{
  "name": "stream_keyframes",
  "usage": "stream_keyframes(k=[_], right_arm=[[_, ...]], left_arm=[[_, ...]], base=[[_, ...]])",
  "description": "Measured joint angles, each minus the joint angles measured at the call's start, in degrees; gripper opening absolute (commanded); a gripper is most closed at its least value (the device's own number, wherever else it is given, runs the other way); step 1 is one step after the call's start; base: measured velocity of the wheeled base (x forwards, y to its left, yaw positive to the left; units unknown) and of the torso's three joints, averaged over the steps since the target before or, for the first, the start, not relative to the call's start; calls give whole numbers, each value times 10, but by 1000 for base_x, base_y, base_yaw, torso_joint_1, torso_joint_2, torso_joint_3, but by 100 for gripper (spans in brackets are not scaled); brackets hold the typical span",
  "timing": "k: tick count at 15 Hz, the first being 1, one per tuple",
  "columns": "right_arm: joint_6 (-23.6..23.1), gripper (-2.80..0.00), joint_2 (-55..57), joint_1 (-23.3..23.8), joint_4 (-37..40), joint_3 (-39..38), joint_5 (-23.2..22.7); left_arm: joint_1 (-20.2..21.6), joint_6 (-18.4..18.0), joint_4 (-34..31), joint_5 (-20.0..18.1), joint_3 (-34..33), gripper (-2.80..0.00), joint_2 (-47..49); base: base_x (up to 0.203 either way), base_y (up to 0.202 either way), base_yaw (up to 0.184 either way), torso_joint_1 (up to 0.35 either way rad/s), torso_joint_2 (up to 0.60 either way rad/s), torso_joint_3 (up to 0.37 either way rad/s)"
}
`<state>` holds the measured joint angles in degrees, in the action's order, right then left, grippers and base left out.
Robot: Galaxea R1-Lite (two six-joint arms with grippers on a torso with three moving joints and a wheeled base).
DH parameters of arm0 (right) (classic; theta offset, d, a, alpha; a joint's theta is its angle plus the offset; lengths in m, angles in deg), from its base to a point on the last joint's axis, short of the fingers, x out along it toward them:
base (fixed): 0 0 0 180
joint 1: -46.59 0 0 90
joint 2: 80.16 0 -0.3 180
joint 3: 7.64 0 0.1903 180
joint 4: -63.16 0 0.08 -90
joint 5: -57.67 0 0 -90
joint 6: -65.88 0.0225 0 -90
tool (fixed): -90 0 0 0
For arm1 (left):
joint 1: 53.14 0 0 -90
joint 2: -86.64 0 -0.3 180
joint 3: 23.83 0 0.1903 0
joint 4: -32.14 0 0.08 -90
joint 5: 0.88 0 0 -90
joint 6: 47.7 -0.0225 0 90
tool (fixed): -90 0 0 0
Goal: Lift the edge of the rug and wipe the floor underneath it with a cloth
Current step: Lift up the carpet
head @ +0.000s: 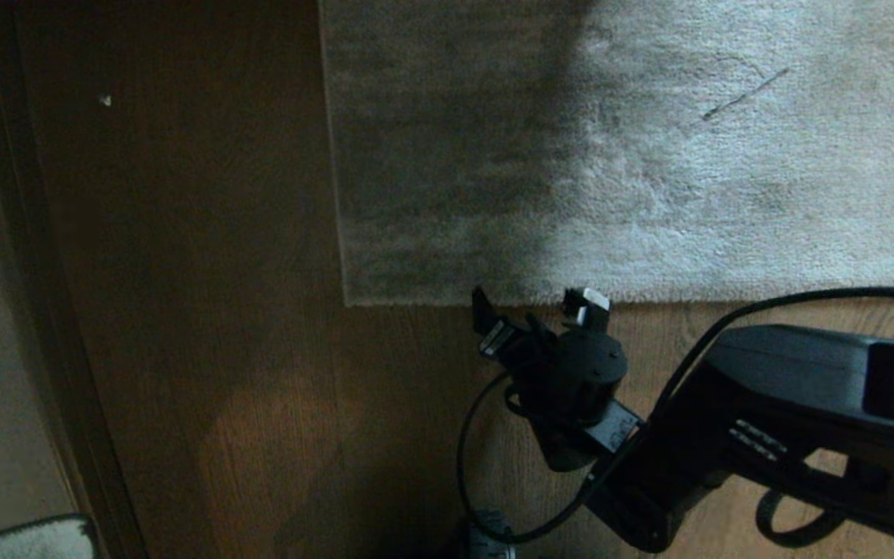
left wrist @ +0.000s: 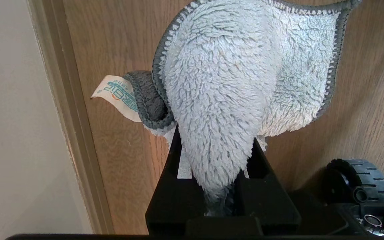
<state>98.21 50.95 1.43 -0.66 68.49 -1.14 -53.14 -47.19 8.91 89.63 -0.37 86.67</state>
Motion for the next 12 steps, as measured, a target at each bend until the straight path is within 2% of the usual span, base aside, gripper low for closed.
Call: stream_keyframes(k=[6,12], right_arm=[[14,0,-8,-7,0,51,-4],[24,0,-68,-48,0,7,-6]], left_arm=[[0,0,0,0,0,-280,0],[0,0,0,0,0,-280,0]], base=[[0,0,0,0,0,0],[0,0,0,0,0,0]])
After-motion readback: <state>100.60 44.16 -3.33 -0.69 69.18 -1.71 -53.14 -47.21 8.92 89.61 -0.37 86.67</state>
